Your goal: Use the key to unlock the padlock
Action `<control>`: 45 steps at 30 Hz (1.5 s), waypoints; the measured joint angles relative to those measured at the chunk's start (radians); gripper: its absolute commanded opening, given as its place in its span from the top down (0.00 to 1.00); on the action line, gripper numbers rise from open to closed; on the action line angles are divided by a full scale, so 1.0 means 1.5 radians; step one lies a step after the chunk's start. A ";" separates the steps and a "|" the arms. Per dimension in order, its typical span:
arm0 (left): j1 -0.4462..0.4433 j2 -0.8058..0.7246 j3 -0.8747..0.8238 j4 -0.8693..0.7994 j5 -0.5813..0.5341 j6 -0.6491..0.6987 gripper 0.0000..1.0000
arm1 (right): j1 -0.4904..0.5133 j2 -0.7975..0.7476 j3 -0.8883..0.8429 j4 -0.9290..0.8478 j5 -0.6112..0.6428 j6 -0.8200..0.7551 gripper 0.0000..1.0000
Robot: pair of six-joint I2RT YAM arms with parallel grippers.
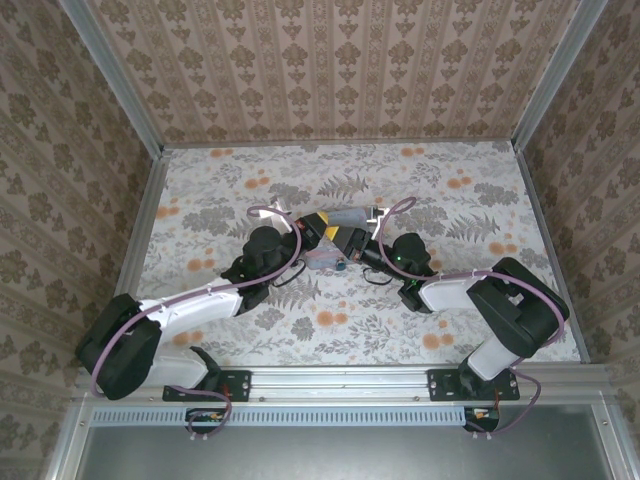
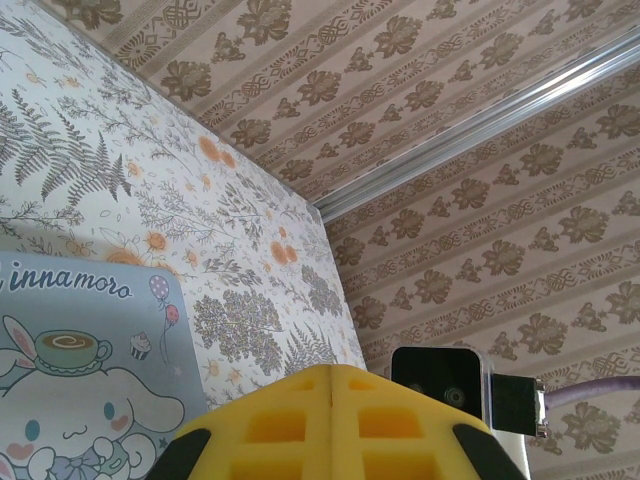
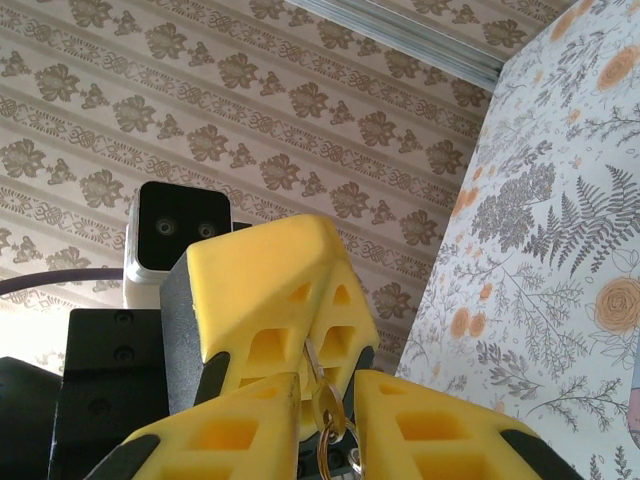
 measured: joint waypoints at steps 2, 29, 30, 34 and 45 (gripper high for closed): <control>0.000 0.000 0.000 0.000 0.000 0.000 1.00 | 0.000 0.000 0.000 0.000 0.000 0.000 0.76; -0.009 0.004 -0.021 0.020 -0.017 -0.001 1.00 | -0.006 0.000 -0.016 0.000 -0.003 0.006 1.00; -0.010 0.004 -0.024 0.020 -0.017 -0.001 1.00 | -0.006 0.000 -0.018 0.000 -0.004 0.007 1.00; -0.013 0.004 -0.029 0.021 -0.020 -0.002 1.00 | -0.008 0.000 -0.021 0.000 -0.005 0.013 1.00; -0.015 0.002 -0.031 0.021 -0.027 -0.002 0.89 | -0.011 0.000 -0.021 0.000 -0.006 0.018 1.00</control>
